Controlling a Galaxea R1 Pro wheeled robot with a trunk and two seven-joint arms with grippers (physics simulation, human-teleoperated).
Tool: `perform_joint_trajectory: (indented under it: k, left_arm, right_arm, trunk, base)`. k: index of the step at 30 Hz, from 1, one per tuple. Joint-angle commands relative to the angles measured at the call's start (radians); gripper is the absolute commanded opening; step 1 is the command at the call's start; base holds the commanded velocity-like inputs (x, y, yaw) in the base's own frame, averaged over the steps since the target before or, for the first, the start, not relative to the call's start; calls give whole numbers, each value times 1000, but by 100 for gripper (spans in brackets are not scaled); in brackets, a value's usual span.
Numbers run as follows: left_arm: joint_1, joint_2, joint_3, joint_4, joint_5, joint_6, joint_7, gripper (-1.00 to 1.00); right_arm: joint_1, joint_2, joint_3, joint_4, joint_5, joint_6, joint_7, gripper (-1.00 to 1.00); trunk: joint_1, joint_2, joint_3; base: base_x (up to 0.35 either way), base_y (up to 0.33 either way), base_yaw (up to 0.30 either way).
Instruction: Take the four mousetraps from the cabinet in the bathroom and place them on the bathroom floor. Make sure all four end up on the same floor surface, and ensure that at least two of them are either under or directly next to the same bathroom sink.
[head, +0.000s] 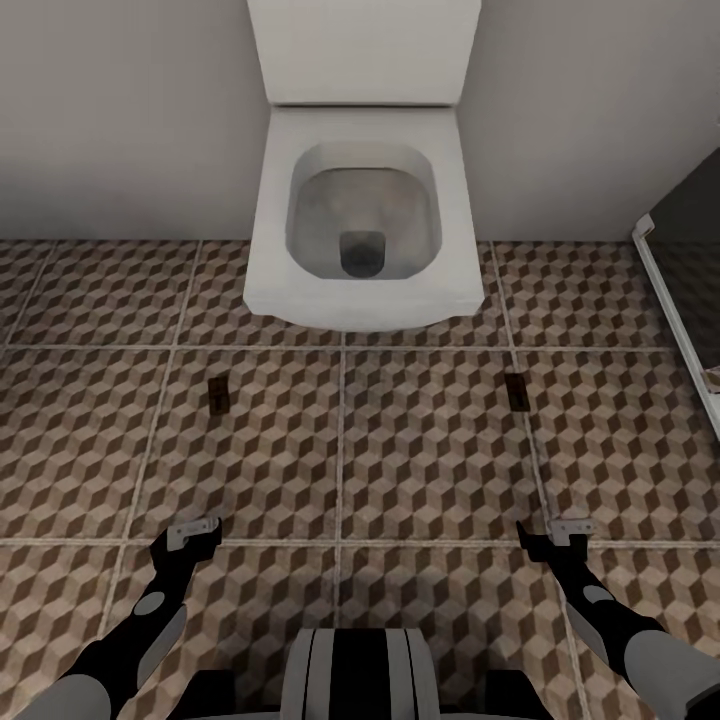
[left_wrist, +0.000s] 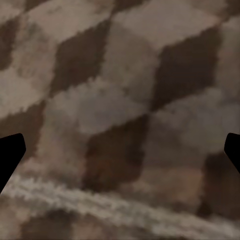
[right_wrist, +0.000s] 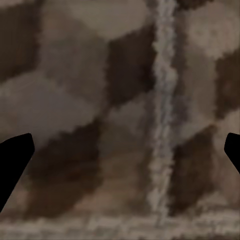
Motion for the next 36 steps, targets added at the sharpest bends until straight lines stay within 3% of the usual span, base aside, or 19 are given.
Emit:
perform_joint_trajectory:
  k: [1, 36]
  left_arm:
    - [-1, 1, -9, 1, 6, -4, 8, 100]
    - [-1, 1, -9, 6, 8, -4, 8, 100]
  right_arm:
    - [1, -1, 20, 2, -1, 5, -6, 100]
    - [1, -1, 20, 2, -1, 4, -6, 100]
  trunk:
    - [0, 0, 3]
    - [-16, 8, 139]
  base:
    - [0, 0, 0]
    - [0, 0, 0]
